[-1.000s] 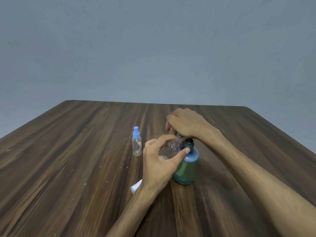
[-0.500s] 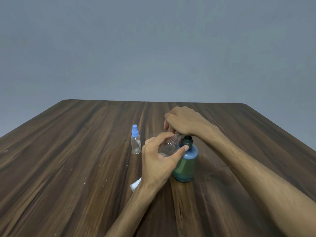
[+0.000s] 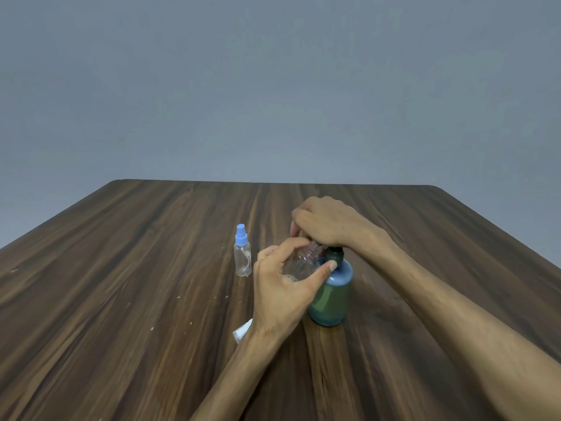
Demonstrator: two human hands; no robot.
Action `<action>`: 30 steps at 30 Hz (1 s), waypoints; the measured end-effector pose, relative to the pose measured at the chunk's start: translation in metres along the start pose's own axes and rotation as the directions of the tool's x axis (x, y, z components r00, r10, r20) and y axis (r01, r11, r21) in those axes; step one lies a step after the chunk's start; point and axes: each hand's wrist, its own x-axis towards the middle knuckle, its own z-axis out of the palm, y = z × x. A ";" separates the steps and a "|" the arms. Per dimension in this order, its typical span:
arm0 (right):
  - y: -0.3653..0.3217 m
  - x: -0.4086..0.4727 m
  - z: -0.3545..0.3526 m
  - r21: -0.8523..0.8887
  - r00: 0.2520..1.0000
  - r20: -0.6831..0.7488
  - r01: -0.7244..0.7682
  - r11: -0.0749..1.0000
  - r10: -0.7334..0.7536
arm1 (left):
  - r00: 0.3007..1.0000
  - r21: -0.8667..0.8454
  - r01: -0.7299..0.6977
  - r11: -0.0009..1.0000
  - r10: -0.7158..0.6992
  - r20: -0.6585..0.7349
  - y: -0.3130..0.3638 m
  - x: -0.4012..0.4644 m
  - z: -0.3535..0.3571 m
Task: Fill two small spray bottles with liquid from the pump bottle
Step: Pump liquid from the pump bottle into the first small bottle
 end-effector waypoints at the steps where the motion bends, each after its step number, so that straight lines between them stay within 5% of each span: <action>1: 0.001 0.000 -0.002 0.017 1.000 -0.014 0.005 1.000 -0.005 | 1.000 0.002 -0.004 1.000 0.004 0.003 0.001 0.000 0.000; 30: -0.004 -0.002 0.000 -0.024 0.999 0.037 -0.012 1.000 0.013 | 0.999 -0.016 0.034 0.999 -0.034 0.003 0.003 0.000 0.000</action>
